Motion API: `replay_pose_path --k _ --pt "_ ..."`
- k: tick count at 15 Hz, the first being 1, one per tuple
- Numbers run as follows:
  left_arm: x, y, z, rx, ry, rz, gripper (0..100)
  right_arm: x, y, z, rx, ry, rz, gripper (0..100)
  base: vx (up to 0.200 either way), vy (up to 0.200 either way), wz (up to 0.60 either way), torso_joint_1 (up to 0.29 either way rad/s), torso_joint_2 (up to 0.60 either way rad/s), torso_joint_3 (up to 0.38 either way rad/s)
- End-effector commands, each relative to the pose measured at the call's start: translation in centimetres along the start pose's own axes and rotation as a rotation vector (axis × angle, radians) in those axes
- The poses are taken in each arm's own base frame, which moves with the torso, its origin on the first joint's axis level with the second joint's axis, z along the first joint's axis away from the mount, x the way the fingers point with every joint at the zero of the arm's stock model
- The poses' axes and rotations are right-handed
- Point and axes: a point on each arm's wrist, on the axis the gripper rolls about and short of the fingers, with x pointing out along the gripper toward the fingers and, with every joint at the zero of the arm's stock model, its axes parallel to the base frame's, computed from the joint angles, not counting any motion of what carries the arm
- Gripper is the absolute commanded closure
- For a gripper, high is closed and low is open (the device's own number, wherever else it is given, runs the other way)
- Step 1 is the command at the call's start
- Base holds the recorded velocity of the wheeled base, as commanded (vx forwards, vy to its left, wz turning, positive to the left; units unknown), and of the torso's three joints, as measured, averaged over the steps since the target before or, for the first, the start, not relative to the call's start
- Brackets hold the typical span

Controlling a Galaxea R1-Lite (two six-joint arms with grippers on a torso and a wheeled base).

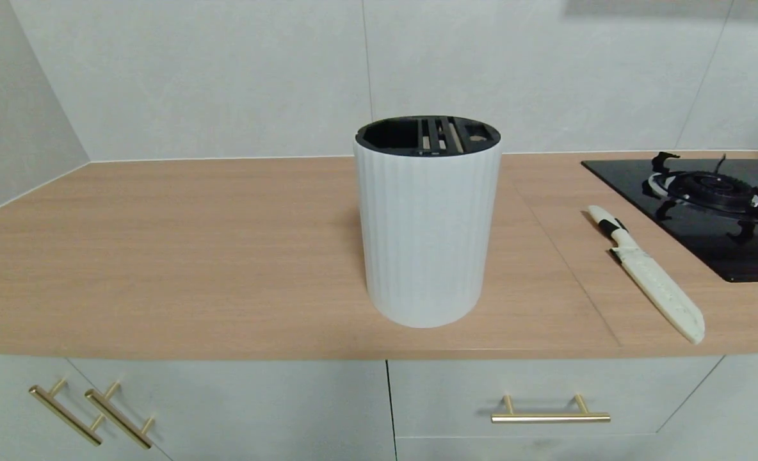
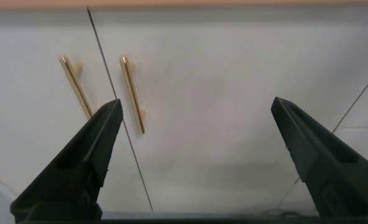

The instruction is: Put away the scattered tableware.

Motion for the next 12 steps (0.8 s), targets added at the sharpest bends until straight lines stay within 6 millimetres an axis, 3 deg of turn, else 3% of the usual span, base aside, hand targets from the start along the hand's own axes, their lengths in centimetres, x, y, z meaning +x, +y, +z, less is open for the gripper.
replay_pose_path --k 1,12 --pt "0.0 0.0 0.01 0.0 -0.001 0.001 0 0.01 -0.01 0.0 -0.001 0.001 0.002 0 0.0 0.0 0.0 0.188 -0.48 -0.281" --pt "0.0 0.0 0.01 0.0 -0.001 0.001 0 0.01 -0.01 0.0 -0.001 0.001 0.002 0 0.0 0.0 0.0 0.221 -0.51 -0.285"
